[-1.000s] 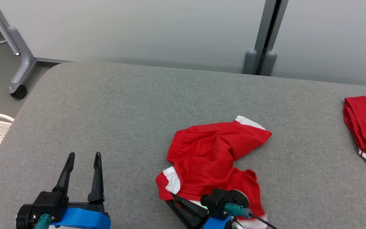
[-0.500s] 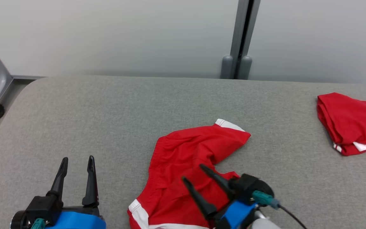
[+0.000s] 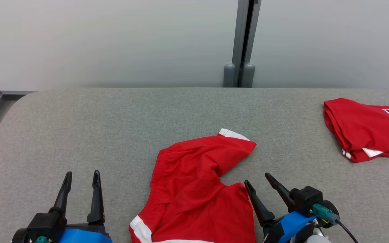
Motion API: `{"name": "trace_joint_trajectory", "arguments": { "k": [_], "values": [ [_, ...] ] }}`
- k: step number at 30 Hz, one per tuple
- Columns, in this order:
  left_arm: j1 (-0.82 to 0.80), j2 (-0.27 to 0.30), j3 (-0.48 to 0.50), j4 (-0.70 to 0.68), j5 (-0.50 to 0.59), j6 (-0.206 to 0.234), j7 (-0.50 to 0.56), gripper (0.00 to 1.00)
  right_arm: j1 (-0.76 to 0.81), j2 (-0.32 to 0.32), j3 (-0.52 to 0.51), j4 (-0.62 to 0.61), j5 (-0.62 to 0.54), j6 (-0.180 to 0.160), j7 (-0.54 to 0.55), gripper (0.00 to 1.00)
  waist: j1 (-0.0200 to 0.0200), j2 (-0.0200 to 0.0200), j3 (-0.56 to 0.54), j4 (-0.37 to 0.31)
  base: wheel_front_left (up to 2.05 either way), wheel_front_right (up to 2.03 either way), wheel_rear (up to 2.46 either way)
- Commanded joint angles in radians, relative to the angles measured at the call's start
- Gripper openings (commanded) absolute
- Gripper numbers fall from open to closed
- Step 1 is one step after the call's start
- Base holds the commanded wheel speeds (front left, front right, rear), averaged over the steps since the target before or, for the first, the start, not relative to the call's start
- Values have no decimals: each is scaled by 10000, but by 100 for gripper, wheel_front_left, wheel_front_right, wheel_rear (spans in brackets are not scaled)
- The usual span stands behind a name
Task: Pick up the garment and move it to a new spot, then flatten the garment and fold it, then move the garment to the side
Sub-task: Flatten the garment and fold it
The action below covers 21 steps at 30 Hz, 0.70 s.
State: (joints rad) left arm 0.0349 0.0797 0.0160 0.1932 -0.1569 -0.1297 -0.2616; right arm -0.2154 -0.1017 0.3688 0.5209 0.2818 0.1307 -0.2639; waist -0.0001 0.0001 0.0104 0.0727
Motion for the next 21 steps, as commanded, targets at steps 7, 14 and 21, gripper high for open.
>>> {"name": "trace_joint_trajectory", "arguments": {
  "k": [7,14,21],
  "values": [
    [-248,6,-114,-43,2,-11,-45,100,-997,146,398,1580,-134,1,-5,100,1,-1,296,312,0,0,0],
    [-465,-48,-158,-55,-41,-11,-44,100,-2118,257,1091,3769,92,1,59,100,1,-1,731,668,0,0,0],
    [-606,-105,-97,-90,-28,-11,-44,100,-3047,-100,914,4679,592,1,-14,0,1,-1,1001,778,0,0,0]
  ]
}}
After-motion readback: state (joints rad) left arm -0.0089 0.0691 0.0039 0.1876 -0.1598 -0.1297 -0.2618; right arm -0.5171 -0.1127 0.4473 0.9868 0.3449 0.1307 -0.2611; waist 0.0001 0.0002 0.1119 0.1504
